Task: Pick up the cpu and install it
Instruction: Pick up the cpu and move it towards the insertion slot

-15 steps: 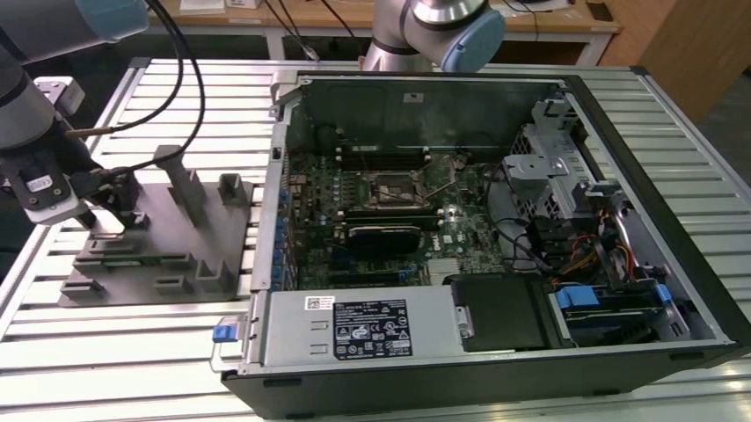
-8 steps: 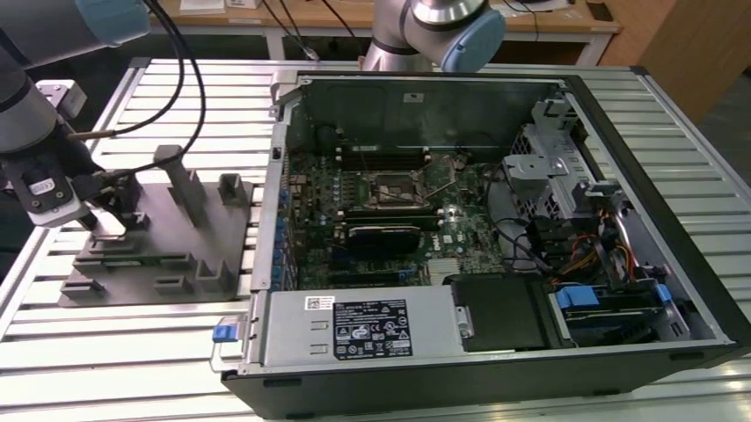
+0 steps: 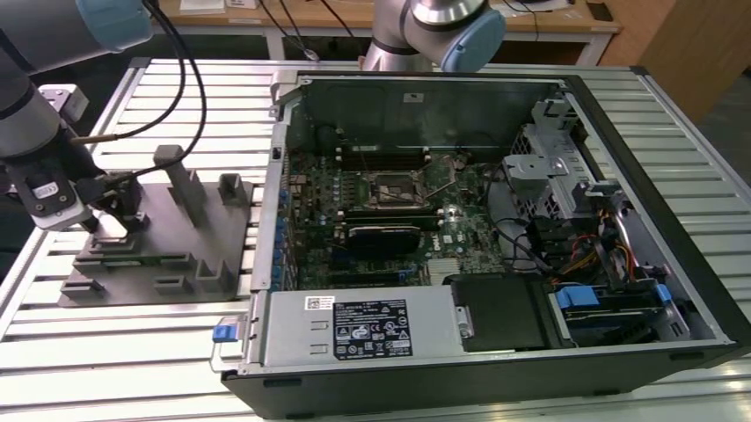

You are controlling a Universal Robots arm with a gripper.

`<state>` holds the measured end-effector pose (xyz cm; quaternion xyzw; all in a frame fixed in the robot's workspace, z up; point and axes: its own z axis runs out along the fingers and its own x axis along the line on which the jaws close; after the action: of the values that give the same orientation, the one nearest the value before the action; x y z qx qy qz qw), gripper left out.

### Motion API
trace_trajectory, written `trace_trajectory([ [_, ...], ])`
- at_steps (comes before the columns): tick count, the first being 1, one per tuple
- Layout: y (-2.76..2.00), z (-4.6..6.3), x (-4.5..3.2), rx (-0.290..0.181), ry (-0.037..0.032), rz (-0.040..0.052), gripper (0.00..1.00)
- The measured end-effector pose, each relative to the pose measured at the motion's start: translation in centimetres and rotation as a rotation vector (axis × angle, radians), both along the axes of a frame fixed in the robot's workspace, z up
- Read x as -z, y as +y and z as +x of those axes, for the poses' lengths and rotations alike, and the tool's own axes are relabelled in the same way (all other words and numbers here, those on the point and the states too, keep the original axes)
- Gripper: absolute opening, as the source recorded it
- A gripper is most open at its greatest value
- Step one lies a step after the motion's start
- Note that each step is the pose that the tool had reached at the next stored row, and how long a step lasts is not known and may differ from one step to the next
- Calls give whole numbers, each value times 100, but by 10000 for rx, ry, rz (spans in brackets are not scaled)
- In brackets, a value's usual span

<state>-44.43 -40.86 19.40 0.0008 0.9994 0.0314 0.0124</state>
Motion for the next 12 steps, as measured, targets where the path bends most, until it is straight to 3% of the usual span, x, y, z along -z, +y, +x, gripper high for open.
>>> trace_trajectory([
  [12,0,0,52,-16,20,2,54],
])
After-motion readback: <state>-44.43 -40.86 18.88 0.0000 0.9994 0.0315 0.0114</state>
